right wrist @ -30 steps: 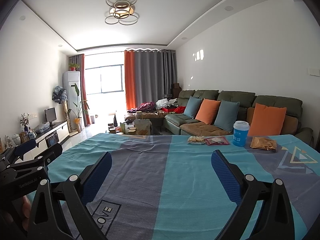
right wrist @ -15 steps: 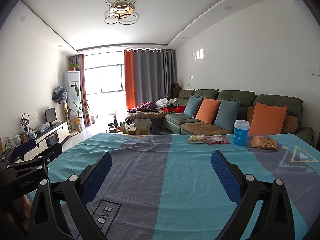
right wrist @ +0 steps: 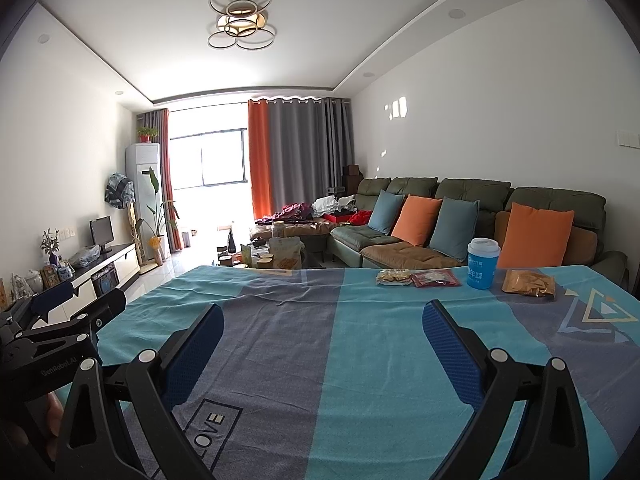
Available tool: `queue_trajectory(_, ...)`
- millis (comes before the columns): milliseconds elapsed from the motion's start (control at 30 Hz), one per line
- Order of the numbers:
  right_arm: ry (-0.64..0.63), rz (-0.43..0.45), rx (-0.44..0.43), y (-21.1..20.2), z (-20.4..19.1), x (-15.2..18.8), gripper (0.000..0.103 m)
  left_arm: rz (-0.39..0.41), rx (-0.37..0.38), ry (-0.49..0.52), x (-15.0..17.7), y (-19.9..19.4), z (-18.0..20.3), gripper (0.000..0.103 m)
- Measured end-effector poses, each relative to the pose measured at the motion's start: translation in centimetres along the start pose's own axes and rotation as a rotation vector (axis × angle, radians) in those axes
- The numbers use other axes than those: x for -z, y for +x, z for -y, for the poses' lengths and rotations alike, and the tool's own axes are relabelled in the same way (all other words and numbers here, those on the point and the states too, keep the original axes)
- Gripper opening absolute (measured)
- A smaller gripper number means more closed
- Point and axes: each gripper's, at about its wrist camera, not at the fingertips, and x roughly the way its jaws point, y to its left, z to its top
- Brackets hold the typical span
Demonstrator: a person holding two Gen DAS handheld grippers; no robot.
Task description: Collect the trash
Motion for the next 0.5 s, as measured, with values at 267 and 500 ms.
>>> queue_trajectory(267,0.001,-0.001,0.000,-0.02,0.08,-0.01,0.096,0.001,0.000,0.001,0.07,0.06,-0.06,0.097)
queue_trajectory(500,0.003,-0.003,-0.001,0.00,-0.10,0.05,0.096,0.000,0.000,0.001,0.07,0.02,-0.04,0.097)
